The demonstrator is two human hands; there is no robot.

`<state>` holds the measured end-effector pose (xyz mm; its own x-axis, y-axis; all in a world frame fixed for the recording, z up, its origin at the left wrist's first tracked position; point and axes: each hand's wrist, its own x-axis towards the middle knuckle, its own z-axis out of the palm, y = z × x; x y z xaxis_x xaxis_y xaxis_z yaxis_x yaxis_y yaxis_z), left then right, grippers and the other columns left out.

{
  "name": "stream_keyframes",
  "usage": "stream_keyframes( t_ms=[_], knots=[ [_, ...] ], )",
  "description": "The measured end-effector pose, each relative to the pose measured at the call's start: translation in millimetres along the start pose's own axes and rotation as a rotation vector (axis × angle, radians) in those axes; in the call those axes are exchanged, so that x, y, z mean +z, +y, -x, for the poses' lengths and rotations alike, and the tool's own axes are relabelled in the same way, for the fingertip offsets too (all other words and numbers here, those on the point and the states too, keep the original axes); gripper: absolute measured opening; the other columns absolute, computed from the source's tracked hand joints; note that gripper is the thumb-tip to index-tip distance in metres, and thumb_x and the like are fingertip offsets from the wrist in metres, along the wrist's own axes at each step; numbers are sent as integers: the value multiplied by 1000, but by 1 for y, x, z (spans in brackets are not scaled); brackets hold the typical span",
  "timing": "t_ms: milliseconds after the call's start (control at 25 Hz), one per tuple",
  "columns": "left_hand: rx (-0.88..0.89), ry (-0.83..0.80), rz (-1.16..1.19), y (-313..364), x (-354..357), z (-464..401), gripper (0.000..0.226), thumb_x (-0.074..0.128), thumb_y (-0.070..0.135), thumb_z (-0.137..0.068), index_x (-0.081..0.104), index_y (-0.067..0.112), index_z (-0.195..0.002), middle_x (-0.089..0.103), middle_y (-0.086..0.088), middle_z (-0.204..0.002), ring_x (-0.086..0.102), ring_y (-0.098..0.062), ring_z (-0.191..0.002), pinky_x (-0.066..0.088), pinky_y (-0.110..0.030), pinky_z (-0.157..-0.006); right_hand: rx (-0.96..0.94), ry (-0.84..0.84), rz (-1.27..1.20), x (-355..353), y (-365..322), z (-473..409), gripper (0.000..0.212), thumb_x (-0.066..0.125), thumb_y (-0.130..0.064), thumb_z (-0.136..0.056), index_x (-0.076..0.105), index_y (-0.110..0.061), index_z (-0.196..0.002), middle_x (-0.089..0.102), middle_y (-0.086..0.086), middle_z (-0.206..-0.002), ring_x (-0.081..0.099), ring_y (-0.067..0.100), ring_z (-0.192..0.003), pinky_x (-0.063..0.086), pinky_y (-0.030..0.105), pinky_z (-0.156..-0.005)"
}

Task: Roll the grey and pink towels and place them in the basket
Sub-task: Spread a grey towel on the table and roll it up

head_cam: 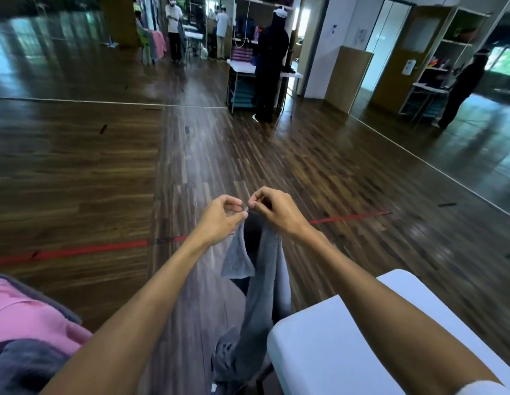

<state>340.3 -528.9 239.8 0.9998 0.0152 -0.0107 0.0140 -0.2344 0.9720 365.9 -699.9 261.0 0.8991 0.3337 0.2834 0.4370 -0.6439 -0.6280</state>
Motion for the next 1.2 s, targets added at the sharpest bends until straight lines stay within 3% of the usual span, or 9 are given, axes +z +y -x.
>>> stream_keyframes(
  t_ms=[240, 400, 520, 680, 800, 920, 1040, 1200],
  knots=[
    [79, 43, -63, -9, -1, -4, 7, 62, 15, -91, 67, 12, -87, 66, 0, -76, 60, -11, -67, 52, -27, -60, -3, 5, -30, 7, -7, -4, 6, 68, -23, -90, 68, -17, -91, 68, -6, -79, 58, 2, -68, 42, 15, -63],
    [158, 135, -187, -5, -28, -13, 6, 56, 9, -90, 61, 7, -87, 59, 3, -73, 52, -7, -63, 39, -10, -55, 79, -162, -139, 15, 10, 9, 21, 70, -34, -89, 68, -13, -87, 66, -8, -76, 58, 5, -66, 44, 25, -61],
    [196, 200, -300, -6, -65, -19, 5, 59, 10, -88, 63, 11, -85, 62, 0, -75, 51, -5, -62, 36, -15, -57, 155, -286, -215, 22, 33, 34, 29, 65, -31, -93, 63, -5, -82, 58, -9, -75, 51, 3, -69, 39, 22, -65],
    [195, 234, -435, -14, -116, -22, 6, 63, 12, -87, 67, 11, -83, 66, -3, -76, 54, -11, -64, 36, -12, -55, 198, -242, -161, 18, 60, 47, 29, 66, -31, -93, 62, -4, -83, 57, -6, -74, 49, 5, -69, 39, 27, -66],
    [223, 165, -496, -14, -123, -12, 7, 65, 12, -85, 67, 17, -81, 64, 3, -70, 55, -3, -61, 37, -7, -56, 156, -163, -79, 20, 54, 38, 24, 64, -36, -92, 64, -14, -83, 60, 0, -74, 52, 12, -67, 44, 36, -64],
    [334, -59, -468, -11, -103, 0, 19, 68, 16, -86, 70, 21, -104, 62, 4, -71, 54, 0, -61, 40, -8, -64, 15, -130, -140, 26, 18, 20, 14, 64, -26, -94, 67, -16, -84, 52, -7, -68, 45, 2, -65, 36, 24, -61],
    [344, -271, -367, -12, -77, 5, 32, 67, 20, -89, 66, 27, -120, 62, 9, -70, 56, 0, -65, 45, -19, -72, -87, -157, -95, 27, -14, 4, 12, 65, -27, -93, 69, -18, -89, 50, -11, -67, 44, 0, -63, 34, 22, -60],
    [358, -163, -334, -8, -73, 1, 10, 64, 23, -91, 73, 27, -90, 72, 7, -83, 67, -12, -83, 52, -29, -78, -71, -178, -58, 18, -12, 6, 16, 67, -33, -92, 65, -25, -78, 55, -9, -66, 46, 1, -62, 36, 27, -60]
  ],
)
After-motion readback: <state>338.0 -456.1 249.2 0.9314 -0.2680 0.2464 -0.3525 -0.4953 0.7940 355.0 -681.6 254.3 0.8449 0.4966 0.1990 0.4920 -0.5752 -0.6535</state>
